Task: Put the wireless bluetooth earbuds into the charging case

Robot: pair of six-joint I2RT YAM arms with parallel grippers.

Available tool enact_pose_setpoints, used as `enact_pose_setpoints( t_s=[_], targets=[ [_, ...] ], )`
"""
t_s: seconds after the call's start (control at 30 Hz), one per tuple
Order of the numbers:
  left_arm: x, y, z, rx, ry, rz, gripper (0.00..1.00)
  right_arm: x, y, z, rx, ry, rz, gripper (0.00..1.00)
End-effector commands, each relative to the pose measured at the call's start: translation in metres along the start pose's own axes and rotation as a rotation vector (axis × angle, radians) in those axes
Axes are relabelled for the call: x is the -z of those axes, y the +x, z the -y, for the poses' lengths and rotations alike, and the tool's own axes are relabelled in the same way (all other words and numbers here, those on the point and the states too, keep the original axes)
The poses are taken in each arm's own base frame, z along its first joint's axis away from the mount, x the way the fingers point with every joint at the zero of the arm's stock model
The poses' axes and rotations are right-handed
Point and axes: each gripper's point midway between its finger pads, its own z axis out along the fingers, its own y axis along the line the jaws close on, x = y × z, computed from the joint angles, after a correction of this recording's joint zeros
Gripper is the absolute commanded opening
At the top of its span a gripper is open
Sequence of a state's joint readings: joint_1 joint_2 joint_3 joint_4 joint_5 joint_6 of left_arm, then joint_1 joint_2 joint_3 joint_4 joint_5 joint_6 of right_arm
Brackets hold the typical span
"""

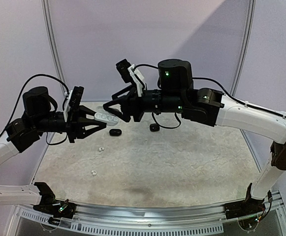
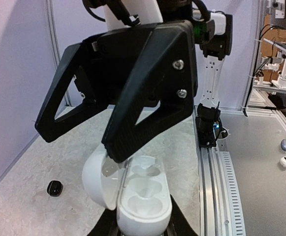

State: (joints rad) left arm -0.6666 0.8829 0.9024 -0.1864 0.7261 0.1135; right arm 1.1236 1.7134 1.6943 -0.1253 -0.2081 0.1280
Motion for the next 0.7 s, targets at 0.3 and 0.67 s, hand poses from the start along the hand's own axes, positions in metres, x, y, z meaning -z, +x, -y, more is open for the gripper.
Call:
enact_pose_setpoints(
  t_s=[0.3, 0.67],
  targets=[
    [0.0, 0.072, -0.046, 0.304, -0.246, -0.18, 0.0, -0.008, -0.028, 0.022, -0.066, -0.031, 0.048, 0.64],
    [0.045, 0.114, -0.103, 0.398, -0.654, -0.242, 0.0, -0.016, -0.014, 0.11, -0.325, 0.211, 0.064, 0.61]
  ],
)
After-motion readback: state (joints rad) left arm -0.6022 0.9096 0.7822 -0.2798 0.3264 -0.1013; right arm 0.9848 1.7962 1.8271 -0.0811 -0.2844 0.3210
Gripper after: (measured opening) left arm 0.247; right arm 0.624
